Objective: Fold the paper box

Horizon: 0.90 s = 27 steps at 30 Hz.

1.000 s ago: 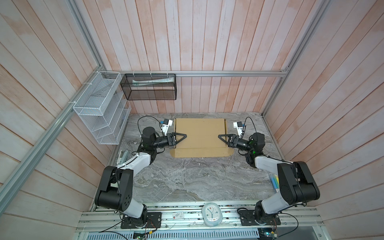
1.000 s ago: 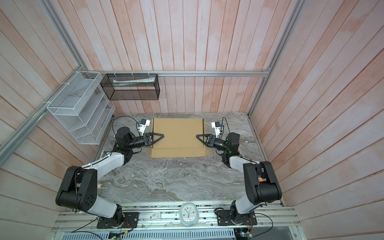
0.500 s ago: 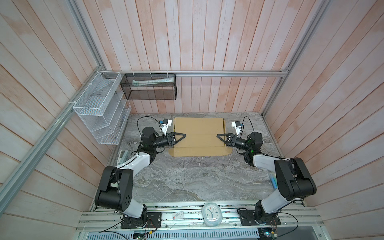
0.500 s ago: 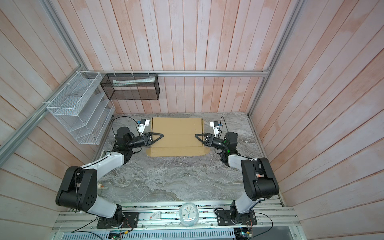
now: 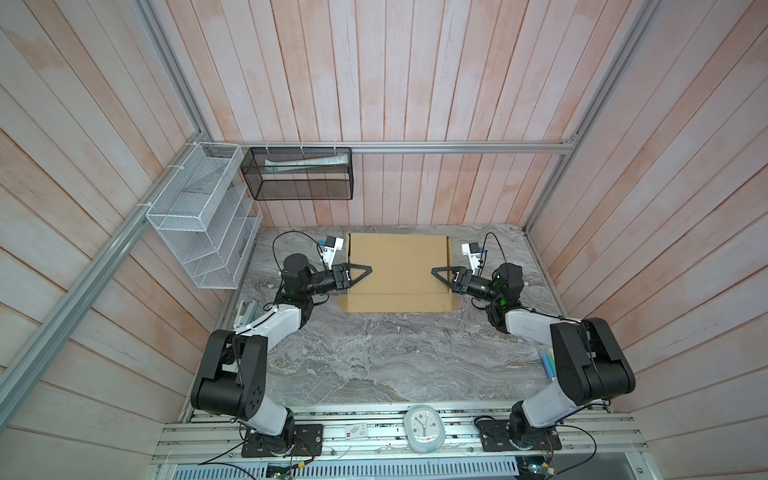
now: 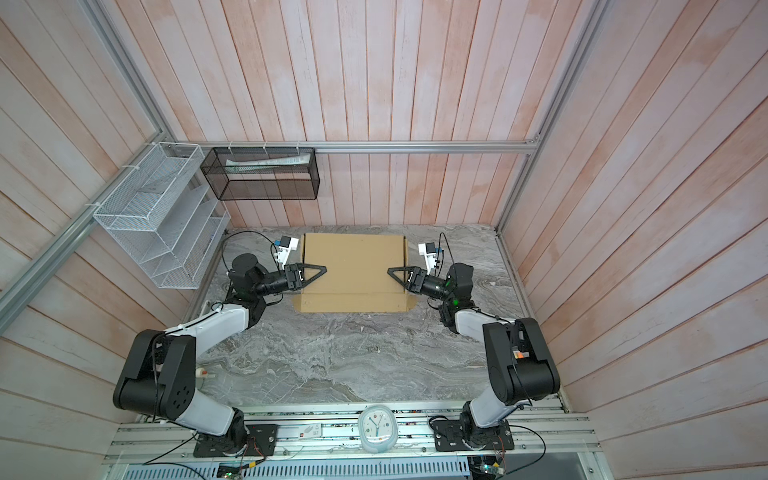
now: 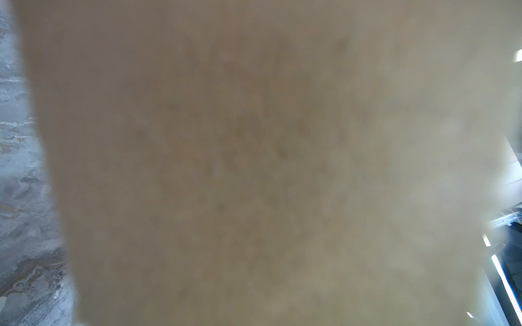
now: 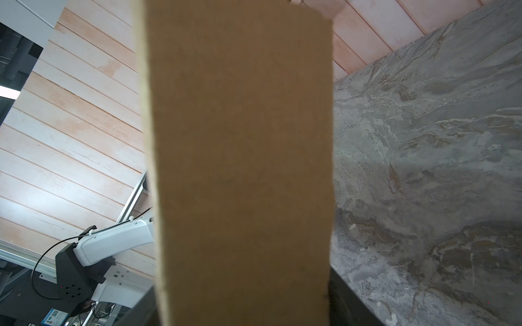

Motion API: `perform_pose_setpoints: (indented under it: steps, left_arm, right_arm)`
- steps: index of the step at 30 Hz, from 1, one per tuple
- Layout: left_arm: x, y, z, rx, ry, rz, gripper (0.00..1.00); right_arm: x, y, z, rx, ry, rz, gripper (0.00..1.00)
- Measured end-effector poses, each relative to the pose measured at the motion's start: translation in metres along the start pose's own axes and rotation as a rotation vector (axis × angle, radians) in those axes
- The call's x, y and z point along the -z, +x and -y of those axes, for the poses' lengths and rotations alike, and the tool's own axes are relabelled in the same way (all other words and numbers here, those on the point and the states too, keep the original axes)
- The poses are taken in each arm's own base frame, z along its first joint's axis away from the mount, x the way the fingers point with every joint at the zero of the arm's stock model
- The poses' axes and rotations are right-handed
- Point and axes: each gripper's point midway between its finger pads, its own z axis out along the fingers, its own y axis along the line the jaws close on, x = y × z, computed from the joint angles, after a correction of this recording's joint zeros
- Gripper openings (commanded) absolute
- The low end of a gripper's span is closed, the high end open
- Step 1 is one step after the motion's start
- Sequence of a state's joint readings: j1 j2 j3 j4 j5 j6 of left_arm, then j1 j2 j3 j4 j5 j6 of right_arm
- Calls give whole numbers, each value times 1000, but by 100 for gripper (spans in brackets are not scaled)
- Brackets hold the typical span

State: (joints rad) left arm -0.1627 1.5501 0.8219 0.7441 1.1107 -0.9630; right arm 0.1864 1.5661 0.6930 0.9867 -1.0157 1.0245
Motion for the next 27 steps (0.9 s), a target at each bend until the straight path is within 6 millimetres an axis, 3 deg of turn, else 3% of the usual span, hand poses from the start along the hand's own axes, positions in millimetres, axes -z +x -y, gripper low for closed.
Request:
perform_pose_setpoints:
  steps: [5, 15, 23, 27]
  left_arm:
    - [9, -8, -2, 4, -5, 22, 43]
    - [26, -21, -14, 98, -41, 67, 46]
    - [42, -37, -29, 382, -90, 133, 48]
    - [43, -36, -35, 555, -101, 151, 49]
  right_arm:
    - [20, -9, -7, 38, 30, 48, 74]
    - [62, -26, 1, 186, 207, 140, 74]
    - [84, -39, 2, 474, 414, 215, 70]
    - [92, -33, 17, 571, 519, 228, 70]
